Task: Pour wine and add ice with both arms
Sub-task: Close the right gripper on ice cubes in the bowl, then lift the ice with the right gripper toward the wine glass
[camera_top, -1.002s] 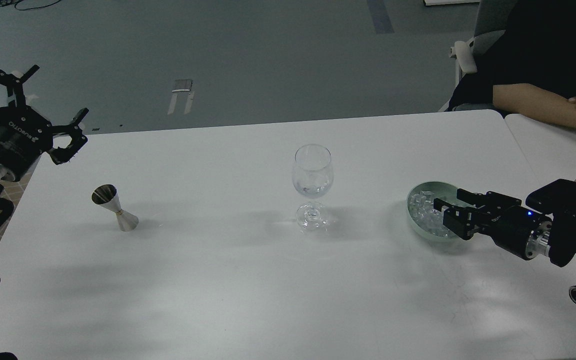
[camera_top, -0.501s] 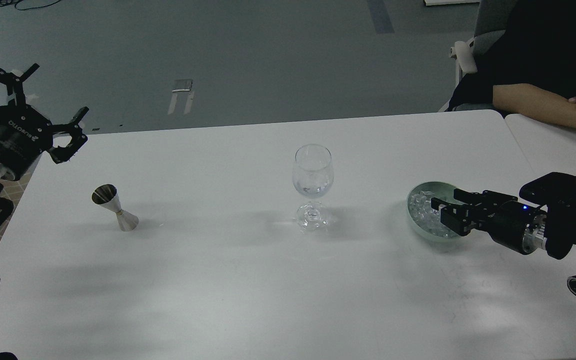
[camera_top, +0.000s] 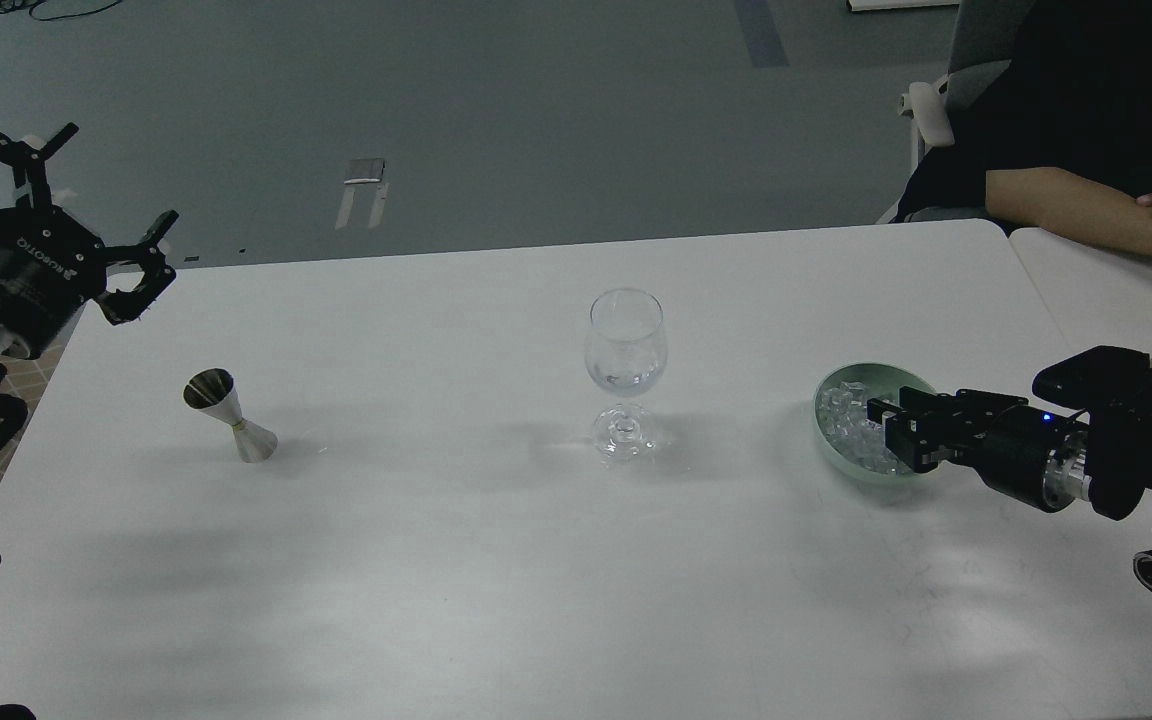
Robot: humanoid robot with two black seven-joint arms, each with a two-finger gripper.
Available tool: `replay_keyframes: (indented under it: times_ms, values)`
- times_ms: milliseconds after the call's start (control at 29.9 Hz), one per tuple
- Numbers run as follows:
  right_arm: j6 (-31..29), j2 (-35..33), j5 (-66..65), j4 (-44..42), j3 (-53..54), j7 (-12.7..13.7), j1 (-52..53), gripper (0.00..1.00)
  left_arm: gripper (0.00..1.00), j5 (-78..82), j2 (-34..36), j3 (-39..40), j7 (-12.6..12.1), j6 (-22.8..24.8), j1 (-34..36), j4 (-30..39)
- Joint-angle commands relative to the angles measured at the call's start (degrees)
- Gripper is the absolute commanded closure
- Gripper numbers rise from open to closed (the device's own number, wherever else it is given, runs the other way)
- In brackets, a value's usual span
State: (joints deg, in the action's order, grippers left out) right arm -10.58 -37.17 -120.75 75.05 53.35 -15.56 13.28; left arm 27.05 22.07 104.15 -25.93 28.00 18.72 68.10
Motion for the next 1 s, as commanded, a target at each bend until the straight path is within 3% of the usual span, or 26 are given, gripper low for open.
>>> replay_keyframes:
  times_ms: [0, 200, 434, 768, 969]
  values:
    - [-1.3, 0.1, 0.1, 0.6, 0.1, 0.3, 0.0, 0.67, 0.02, 0.0, 0.1, 0.0, 0.0, 0.0, 0.0, 0.0]
    - [-1.7, 0.1, 0.1, 0.7, 0.2, 1.1, 0.0, 0.72, 0.02, 0.0, 0.1, 0.0, 0.0, 0.0, 0.0, -0.1]
    - [-3.9, 0.1, 0.2, 2.3, 0.9, 1.2, 0.6, 0.97, 0.02, 0.0, 0.2, 0.0, 0.0, 0.0, 0.0, 0.0]
    - [-8.5, -3.9, 6.0, 10.1, 7.3, 2.3, 2.2, 0.97, 0.02, 0.0, 0.1, -0.1, -0.1, 0.0, 0.3, 0.0]
    - [-12.2, -4.1, 6.2, 14.6, 8.2, 2.4, 8.9, 0.96, 0.02, 0.0, 0.1, -0.1, 0.0, 0.0, 0.4, 0.0]
